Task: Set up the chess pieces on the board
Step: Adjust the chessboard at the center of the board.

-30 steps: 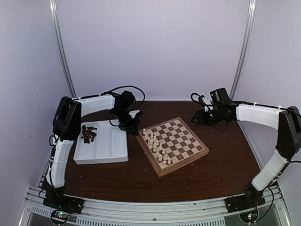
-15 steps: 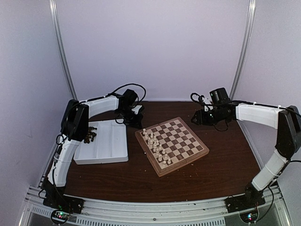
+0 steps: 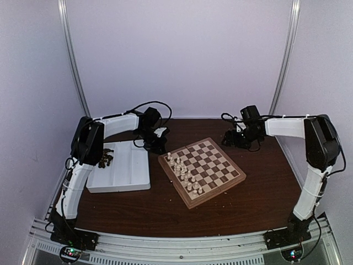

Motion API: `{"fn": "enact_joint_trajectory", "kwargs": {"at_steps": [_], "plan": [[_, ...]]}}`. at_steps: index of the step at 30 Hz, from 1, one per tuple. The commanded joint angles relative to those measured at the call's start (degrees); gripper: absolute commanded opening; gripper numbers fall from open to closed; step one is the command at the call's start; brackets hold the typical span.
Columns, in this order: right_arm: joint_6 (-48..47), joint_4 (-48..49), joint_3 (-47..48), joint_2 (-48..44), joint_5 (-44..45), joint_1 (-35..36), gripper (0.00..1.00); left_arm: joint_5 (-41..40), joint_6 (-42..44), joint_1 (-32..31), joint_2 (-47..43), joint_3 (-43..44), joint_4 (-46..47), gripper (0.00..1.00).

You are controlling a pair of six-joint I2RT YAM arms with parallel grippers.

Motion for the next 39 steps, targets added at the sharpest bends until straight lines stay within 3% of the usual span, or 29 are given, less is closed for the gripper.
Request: {"fn": "enact_joint_trajectory", "kwargs": {"at_steps": [1,9,19,30,39], "plan": [[4.7,3.4,4.5,6.5,-8.4,-4.4,0.78,2.3,1.6,-1.7,-3.7,-5.0,-4.7,0.0],[7.1,5.1,6.1,13.3,-17.7,-5.1,0.75,3.2,1.3,-2.7,-7.4,-10.4,-4.2,0.0],[11.0,12.7,-8.4,8.0,-26.7,-4.8,0.71,5.7,0.3,-5.2,-11.8,-18.2,-0.7,0.0],[7.9,7.9,-18.7,-1.6,-25.5,-4.3,0.7,6.1,-3.6,-10.4,-17.7,-28.8,2.5,0.0],[2.5,-1.3,-15.8,-4.2,-17.5,-2.4,0.7,7.9,-7.5,-12.3,-23.1,-38.5,7.4,0.0]]}}
